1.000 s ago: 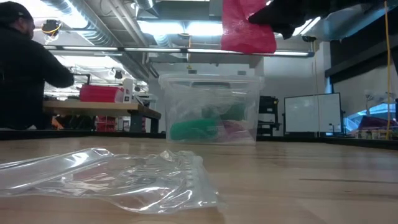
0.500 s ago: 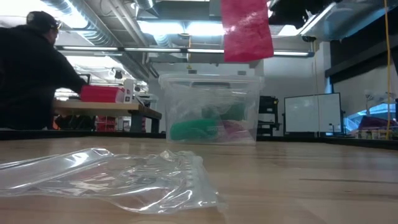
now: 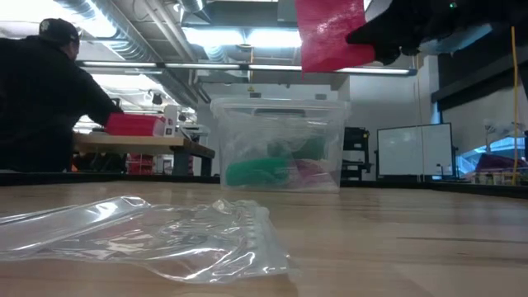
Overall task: Roll bandage
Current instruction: Roll the red bandage
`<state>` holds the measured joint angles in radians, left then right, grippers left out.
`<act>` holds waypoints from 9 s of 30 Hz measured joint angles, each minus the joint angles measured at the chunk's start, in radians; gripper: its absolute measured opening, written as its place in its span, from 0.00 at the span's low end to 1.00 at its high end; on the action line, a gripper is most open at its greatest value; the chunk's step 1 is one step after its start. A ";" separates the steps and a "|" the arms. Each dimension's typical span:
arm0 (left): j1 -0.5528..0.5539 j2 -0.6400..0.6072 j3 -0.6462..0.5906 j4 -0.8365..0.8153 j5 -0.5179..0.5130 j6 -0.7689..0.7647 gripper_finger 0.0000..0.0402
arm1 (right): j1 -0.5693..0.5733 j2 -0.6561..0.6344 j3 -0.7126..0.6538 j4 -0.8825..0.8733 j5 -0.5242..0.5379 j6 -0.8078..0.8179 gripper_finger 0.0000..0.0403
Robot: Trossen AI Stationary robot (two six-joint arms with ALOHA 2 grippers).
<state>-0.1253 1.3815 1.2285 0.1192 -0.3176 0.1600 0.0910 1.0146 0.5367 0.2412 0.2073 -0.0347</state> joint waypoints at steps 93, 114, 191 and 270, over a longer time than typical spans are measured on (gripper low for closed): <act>-0.363 0.201 -0.125 0.273 -0.295 0.434 0.03 | -0.075 0.291 0.658 -0.536 0.067 -0.080 0.01; -0.380 -0.013 -0.102 0.224 -0.449 0.588 0.03 | -0.077 0.289 0.471 -0.373 -0.218 0.088 0.01; -0.366 0.037 -0.125 0.082 -0.468 0.558 0.03 | 0.182 0.203 0.545 -0.304 0.272 0.192 0.59; -0.183 0.347 -0.126 0.024 -0.179 0.009 0.03 | -0.261 0.211 0.562 -0.303 -0.175 0.345 0.63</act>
<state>-0.3084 1.7281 1.1030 0.1430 -0.4963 0.1688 -0.1704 1.2258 1.0988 -0.0613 0.0323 0.3101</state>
